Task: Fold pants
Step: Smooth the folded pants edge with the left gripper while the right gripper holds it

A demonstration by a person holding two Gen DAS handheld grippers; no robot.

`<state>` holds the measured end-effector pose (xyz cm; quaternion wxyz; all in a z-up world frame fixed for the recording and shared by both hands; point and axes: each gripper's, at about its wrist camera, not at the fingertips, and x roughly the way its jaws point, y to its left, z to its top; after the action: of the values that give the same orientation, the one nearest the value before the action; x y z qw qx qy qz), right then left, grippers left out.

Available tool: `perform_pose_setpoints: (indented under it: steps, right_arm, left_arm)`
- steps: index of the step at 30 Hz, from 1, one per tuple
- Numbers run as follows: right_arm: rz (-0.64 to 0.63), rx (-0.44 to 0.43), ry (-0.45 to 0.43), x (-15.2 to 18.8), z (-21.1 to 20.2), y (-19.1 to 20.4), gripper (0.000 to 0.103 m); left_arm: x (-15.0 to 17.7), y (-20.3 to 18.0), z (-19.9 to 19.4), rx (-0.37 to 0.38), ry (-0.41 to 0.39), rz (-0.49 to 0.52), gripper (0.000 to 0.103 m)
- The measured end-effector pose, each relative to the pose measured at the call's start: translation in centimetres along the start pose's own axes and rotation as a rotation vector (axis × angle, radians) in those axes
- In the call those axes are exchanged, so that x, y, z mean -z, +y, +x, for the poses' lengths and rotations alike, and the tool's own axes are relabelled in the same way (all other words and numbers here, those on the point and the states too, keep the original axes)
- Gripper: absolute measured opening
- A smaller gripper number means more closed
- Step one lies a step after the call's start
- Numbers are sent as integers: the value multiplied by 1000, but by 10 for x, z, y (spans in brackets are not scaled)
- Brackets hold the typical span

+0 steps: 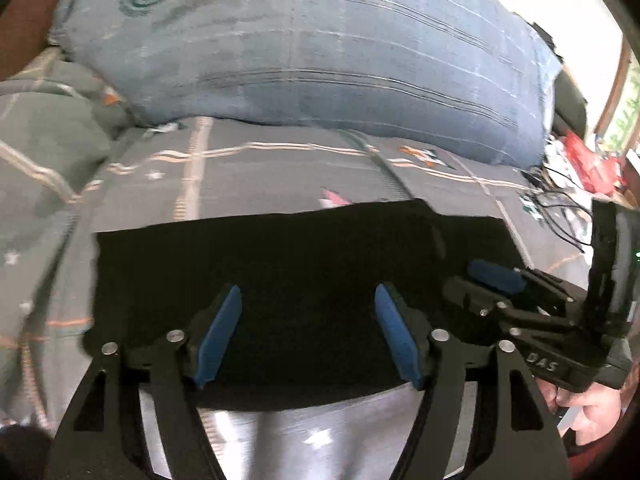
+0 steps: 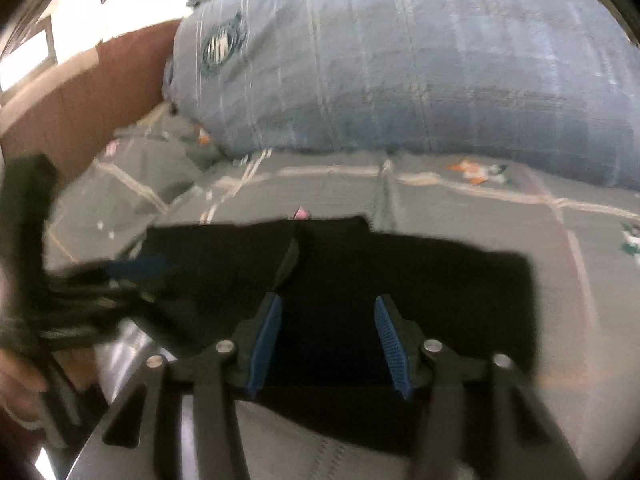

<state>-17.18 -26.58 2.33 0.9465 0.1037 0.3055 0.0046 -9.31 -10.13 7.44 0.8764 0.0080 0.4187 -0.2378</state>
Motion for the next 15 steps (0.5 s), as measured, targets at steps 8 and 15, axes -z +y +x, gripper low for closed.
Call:
perform_pose_setpoints:
  steps: [8,15]
  right_arm:
    - [-24,-82,-58,-15,-15,18,62]
    - [-10,-199,-65,-30,-11,34,62]
  left_arm:
    - [9,39,-8,-63,-6,-62,80]
    - [18,58,-7,-71,9,-139,80]
